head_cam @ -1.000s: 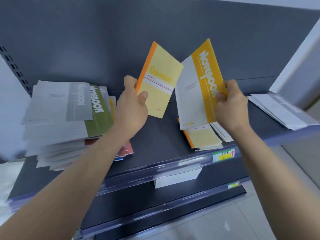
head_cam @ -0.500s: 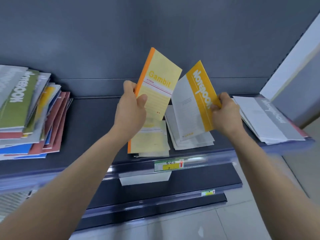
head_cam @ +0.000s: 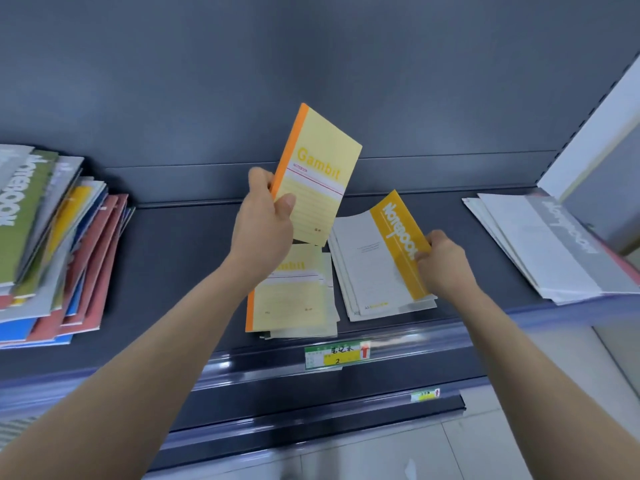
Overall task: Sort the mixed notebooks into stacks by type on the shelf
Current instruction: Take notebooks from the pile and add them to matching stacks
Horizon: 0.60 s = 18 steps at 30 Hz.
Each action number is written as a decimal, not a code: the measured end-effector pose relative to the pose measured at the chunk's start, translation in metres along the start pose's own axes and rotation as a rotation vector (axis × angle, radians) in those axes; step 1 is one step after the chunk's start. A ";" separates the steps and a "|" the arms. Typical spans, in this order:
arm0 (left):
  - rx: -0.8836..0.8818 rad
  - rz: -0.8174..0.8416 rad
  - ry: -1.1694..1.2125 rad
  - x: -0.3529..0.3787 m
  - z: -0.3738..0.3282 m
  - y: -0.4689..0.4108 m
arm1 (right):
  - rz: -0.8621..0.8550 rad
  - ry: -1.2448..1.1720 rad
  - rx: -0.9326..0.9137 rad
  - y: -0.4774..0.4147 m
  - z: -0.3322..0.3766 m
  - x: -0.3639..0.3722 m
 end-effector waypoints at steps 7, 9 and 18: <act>0.027 0.044 -0.018 0.028 -0.015 -0.013 | -0.108 0.037 0.028 -0.014 -0.024 -0.040; 0.023 0.047 -0.011 0.040 -0.022 -0.015 | -0.147 0.085 0.055 -0.021 -0.039 -0.058; -0.004 0.017 0.000 0.125 -0.072 -0.012 | -0.038 0.337 0.075 -0.052 -0.106 -0.096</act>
Point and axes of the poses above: each hand's wrist, its own y-axis away from the middle knuckle, its own x-axis out of the palm, z = x × y, the point moved 10 cm from there along -y, towards the middle knuckle, and after that the axes turned 8 degrees about z, right-handed, at the moved point
